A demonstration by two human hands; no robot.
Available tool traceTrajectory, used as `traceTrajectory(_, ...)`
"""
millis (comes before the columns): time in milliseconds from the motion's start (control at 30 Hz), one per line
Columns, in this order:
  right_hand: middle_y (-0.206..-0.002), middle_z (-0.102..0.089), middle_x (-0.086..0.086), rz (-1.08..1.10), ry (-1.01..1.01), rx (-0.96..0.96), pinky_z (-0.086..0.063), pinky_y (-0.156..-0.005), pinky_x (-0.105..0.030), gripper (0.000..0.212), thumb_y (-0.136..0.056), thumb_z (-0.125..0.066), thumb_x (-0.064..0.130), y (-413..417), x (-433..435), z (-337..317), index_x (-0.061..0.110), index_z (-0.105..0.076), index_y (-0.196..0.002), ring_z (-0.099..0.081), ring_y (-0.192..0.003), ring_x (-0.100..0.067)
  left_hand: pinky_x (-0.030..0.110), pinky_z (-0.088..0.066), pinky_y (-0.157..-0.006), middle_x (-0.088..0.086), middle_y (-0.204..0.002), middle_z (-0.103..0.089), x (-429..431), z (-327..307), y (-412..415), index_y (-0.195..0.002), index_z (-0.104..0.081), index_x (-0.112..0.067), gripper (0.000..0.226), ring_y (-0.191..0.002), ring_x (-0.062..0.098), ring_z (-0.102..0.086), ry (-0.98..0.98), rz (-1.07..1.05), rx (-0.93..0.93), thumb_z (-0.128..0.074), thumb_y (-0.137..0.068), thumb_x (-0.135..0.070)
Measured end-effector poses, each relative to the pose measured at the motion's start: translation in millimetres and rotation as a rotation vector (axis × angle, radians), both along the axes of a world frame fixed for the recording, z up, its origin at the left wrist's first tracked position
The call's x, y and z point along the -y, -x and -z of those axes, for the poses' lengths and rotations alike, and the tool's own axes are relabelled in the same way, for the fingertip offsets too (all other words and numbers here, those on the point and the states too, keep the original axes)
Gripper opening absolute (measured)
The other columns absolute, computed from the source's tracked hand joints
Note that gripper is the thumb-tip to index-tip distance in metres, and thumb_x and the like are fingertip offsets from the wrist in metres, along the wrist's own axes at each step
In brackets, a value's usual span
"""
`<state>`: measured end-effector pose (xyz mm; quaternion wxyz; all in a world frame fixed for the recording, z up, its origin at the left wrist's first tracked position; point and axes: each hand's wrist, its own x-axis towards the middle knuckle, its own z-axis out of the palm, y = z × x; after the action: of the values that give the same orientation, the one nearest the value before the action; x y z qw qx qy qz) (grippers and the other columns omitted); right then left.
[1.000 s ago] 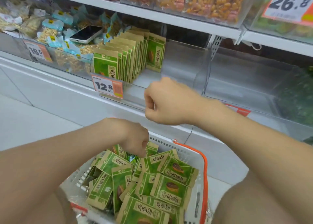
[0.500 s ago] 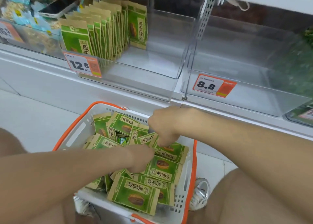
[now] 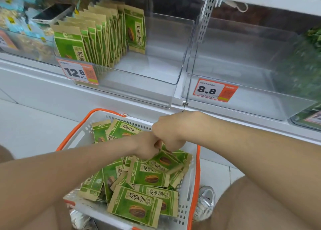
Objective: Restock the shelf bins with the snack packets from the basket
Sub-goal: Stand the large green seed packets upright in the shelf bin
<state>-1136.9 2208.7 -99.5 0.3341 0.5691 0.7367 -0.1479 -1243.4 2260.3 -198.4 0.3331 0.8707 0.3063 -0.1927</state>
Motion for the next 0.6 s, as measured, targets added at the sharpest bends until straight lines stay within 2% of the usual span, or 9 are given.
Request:
traceTrajectory(67,-0.086,-0.053,-0.003,0.031,0.007,-0.009,-0.045,-0.054,-0.031,0.016,-0.098,-0.058,0.015,-2,2,0,0.017,-0.052,-0.083,-0.052,-0.066,-0.019,0.034,-0.048,-0.070,0.007,-0.093,-0.065,-10,-22,5,-0.103,-0.063,-0.009,0.012,-0.081,0.024,-0.056,-0.010,-0.019,0.065,-0.052,-0.101,-0.013)
traceTrajectory(100,-0.088,-0.054,-0.003,0.034,0.001,-0.007,-0.042,-0.052,-0.031,0.009,-0.098,-0.059,0.019,-1,4,-2,0.016,-0.057,-0.090,-0.052,-0.065,-0.018,0.031,-0.049,-0.067,0.004,-0.089,-0.068,-16,-31,10,-0.105,-0.065,-0.013,0.013,-0.078,0.021,-0.060,-0.022,-0.035,0.110,-0.052,-0.101,-0.013)
traceTrajectory(167,-0.091,-0.060,-0.003,0.038,-0.005,-0.018,-0.041,-0.051,-0.030,0.018,-0.098,-0.063,0.030,0,7,-5,0.013,-0.062,-0.103,-0.056,-0.068,-0.019,0.023,-0.042,-0.052,-0.006,-0.069,-0.062,-26,-52,21,-0.105,-0.067,-0.019,0.018,-0.060,0.012,-0.056,0.005,-0.096,0.207,-0.051,-0.102,-0.010)
traceTrajectory(200,-0.089,-0.062,-0.003,0.038,-0.010,-0.037,-0.041,-0.052,-0.030,0.022,-0.097,-0.064,0.035,0,7,-7,0.013,-0.062,-0.101,-0.059,-0.072,-0.021,0.022,-0.039,-0.049,-0.008,-0.063,-0.059,-30,-63,26,-0.106,-0.068,-0.018,0.021,-0.054,0.013,-0.051,0.046,-0.136,0.229,-0.050,-0.102,-0.007)
traceTrajectory(267,-0.074,-0.059,-0.001,0.050,-0.041,-0.102,-0.039,-0.051,-0.029,0.032,-0.097,-0.064,0.041,1,6,-16,0.016,-0.057,-0.079,-0.057,-0.069,-0.021,0.024,-0.039,-0.052,-0.003,-0.066,-0.061,-39,-86,41,-0.105,-0.069,-0.017,0.024,-0.056,0.015,-0.050,0.092,-0.174,0.254,-0.048,-0.102,-0.004)
traceTrajectory(333,-0.064,-0.059,0.001,0.154,-0.062,-0.262,-0.044,-0.050,-0.029,0.039,-0.095,-0.069,0.044,-2,2,-24,0.019,-0.055,-0.069,-0.060,-0.061,-0.023,0.028,-0.042,-0.060,0.005,-0.075,-0.064,-46,-104,52,-0.104,-0.069,-0.020,0.023,-0.063,0.016,-0.054,0.113,-0.188,0.301,-0.050,-0.100,-0.006)
traceTrajectory(433,-0.066,-0.070,0.001,0.390,-0.148,-0.536,-0.051,-0.055,-0.028,0.034,-0.086,-0.079,0.045,0,-5,-39,0.015,-0.068,-0.077,-0.070,-0.064,-0.021,0.036,-0.048,-0.067,0.015,-0.083,-0.068,-58,-127,69,-0.098,-0.070,-0.022,0.022,-0.073,0.021,-0.062,0.101,-0.300,0.431,-0.053,-0.085,-0.018)
traceTrajectory(500,-0.067,-0.071,-0.001,0.496,-0.257,-0.676,-0.050,-0.057,-0.032,0.032,-0.081,-0.084,0.041,2,-8,-52,0.012,-0.070,-0.080,-0.066,-0.061,-0.017,0.033,-0.047,-0.062,0.011,-0.077,-0.065,-63,-137,78,-0.089,-0.067,-0.017,0.011,-0.067,0.019,-0.061,0.052,-0.400,0.530,-0.056,-0.088,-0.015)
traceTrajectory(600,-0.080,-0.077,-0.007,0.626,-0.424,-0.901,-0.058,-0.068,-0.040,0.037,-0.073,-0.090,0.041,2,-10,-72,0.021,-0.071,-0.098,-0.073,-0.072,-0.021,0.028,-0.035,-0.052,0.003,-0.064,-0.047,-70,-149,86,-0.073,-0.053,-0.014,0.023,-0.054,0.015,-0.045,-0.062,-0.517,0.694,-0.056,-0.095,-0.007)
